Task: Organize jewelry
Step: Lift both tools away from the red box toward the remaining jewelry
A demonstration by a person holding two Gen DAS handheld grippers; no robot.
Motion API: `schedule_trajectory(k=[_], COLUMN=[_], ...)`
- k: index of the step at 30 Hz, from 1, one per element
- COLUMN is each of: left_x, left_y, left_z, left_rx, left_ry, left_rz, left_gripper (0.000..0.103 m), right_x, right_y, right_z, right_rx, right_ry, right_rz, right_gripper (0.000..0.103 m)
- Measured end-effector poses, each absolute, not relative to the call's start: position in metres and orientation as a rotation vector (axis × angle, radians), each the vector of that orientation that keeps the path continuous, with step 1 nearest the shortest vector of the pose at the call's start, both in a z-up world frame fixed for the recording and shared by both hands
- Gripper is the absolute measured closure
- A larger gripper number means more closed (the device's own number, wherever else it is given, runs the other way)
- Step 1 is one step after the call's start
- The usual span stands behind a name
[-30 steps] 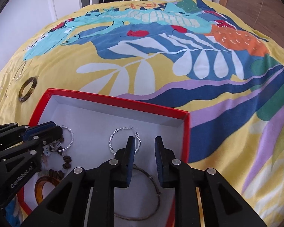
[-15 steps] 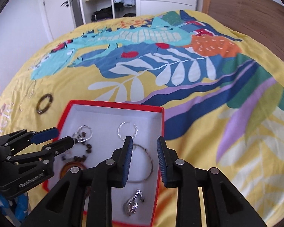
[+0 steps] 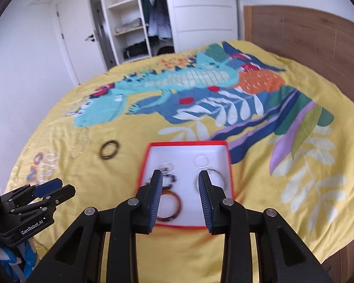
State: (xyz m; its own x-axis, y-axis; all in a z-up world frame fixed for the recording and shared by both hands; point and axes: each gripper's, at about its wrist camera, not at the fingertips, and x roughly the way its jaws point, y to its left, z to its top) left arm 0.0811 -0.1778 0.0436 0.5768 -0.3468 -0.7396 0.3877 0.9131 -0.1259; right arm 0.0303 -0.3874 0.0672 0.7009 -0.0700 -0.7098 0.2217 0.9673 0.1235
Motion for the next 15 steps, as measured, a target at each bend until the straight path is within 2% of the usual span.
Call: schedule_trajectory(k=[10, 15], left_x=[0.033, 0.024], left_y=[-0.077, -0.027], left_z=[0.079, 0.089], left_rx=[-0.034, -0.084], left_ry=[0.78, 0.747], left_rz=[-0.31, -0.222], left_gripper=[0.062, 0.062], right_x=[-0.007, -0.017], right_y=[-0.305, -0.274], right_z=[0.119, 0.135], right_rx=[0.132, 0.085], right_ry=[0.693, 0.671], right_rz=[-0.086, -0.063], right_gripper=[0.066, 0.06])
